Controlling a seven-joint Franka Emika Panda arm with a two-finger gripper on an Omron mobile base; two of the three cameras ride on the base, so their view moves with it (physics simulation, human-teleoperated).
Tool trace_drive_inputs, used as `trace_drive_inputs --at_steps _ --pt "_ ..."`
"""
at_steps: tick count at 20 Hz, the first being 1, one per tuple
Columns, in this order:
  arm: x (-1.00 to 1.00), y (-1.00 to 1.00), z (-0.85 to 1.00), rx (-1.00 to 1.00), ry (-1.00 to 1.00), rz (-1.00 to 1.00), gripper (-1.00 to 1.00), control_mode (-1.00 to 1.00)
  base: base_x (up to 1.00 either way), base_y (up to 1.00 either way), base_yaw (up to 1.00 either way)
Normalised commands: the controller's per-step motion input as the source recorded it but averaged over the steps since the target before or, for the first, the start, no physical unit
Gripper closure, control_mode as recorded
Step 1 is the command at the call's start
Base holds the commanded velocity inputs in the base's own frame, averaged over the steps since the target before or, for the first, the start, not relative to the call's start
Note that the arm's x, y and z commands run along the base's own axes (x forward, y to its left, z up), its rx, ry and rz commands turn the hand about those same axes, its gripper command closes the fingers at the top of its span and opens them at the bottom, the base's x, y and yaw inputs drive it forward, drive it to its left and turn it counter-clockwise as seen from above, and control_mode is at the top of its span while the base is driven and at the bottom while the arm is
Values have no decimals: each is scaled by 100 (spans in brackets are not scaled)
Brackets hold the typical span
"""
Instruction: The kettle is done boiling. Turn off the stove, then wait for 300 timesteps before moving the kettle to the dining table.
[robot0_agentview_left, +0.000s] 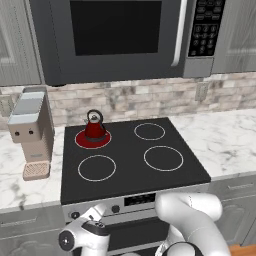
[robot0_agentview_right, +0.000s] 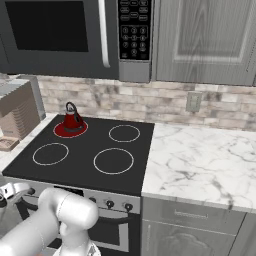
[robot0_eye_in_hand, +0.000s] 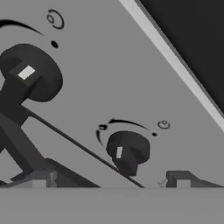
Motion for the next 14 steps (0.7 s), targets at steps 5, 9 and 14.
trace_drive_inputs --at_steps 5,9,14 --pt "20 -9 0 2 0 0 -100 -100 0 0 0" --pt "21 0 -6 0 1 1 -100 -100 0 0 0" --pt "15 0 -16 0 0 2 -100 -100 0 0 0"
